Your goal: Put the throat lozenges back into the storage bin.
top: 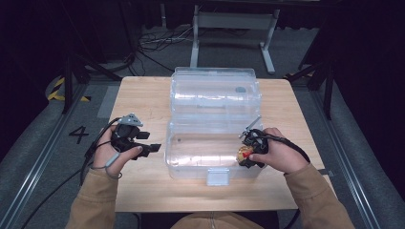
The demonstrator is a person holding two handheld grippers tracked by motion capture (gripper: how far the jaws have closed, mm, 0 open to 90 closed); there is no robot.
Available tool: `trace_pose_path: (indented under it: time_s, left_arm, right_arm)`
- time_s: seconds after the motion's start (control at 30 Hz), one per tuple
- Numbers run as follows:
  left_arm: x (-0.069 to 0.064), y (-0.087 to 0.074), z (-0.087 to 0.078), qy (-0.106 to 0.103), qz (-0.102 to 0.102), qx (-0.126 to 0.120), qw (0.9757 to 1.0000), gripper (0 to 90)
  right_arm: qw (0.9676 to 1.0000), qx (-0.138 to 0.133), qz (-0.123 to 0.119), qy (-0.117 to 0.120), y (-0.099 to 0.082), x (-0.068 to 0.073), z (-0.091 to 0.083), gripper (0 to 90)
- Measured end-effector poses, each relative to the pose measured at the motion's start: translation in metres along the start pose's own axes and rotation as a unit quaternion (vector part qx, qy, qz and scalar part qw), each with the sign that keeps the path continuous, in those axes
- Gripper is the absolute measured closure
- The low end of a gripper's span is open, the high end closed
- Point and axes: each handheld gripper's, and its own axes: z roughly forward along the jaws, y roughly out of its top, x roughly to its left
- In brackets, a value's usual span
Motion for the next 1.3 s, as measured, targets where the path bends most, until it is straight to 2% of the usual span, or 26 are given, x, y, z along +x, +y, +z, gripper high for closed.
trace_pose_path:
  time_s: [0.23, 0.4, 0.5, 1.13, 1.3]
  left_arm:
    - [0.0002, -0.0001, -0.0003, 0.001, 0.0, 0.0, 1.0, 35.1]
    - [0.0003, -0.0001, 0.0002, 0.0, 0.0, 0.001, 1.0, 35.0]
    - [0.0004, -0.0001, 0.0003, 0.0, 0.0, 0.003, 1.0, 35.0]
    - [-0.0006, -0.0004, 0.0009, 0.0, -0.002, 0.002, 1.0, 34.6]
    - [-0.0001, 0.0002, 0.0016, 0.0, -0.002, 0.001, 1.0, 34.6]
  right_arm:
    - [1.0, 0.001, -0.005, 0.001, 0.0, -0.0005, 0.0, 19.8]
    - [0.9998, 0.001, -0.018, 0.003, -0.0008, -0.0022, -0.0009, 19.6]
    - [0.9994, 0.011, -0.033, 0.003, -0.0013, -0.0038, -0.0036, 19.8]
    - [0.9993, 0.003, -0.036, 0.005, -0.0033, -0.0044, -0.0045, 21.1]
    - [0.9993, -0.012, -0.033, 0.009, -0.0051, -0.0046, -0.0085, 21.4]
